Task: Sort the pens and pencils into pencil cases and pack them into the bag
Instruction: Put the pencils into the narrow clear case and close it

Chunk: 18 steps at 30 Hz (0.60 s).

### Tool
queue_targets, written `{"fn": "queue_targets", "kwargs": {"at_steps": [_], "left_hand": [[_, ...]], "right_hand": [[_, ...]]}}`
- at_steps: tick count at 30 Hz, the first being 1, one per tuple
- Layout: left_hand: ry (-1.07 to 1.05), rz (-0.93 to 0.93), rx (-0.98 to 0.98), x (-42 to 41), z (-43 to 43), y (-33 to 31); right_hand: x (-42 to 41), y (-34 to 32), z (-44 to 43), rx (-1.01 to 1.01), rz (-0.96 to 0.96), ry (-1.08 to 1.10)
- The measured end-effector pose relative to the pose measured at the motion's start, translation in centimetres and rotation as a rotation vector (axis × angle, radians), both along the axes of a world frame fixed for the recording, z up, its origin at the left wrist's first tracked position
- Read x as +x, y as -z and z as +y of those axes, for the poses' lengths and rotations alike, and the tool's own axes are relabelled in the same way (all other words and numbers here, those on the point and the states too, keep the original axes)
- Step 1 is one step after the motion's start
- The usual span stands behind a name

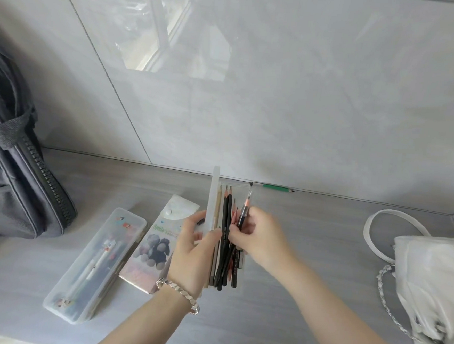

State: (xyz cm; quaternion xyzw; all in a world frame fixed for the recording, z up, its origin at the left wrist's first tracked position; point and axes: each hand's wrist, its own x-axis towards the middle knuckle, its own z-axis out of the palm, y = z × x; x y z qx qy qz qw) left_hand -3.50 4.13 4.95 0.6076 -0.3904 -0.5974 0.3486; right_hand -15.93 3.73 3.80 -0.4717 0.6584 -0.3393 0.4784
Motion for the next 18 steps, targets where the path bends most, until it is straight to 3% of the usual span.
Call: {"fn": "queue_targets", "kwargs": {"at_steps": [9,14,18], "left_hand": [[-0.037,0.009,-0.436,-0.2,1.2,-1.0],[-0.031,0.007,-0.433,-0.4,1.1,-0.4],[-0.040,0.022,-0.383,-0.4,1.2,-0.2]], "right_hand": [[-2.0,-2.2,0.5,-0.262,-0.245,0.254],[-2.8,-2.7,0.1,-0.347,-0.191,0.136],[-2.1,-2.3,-0.4,-0.258,-0.026,0.005]]}}
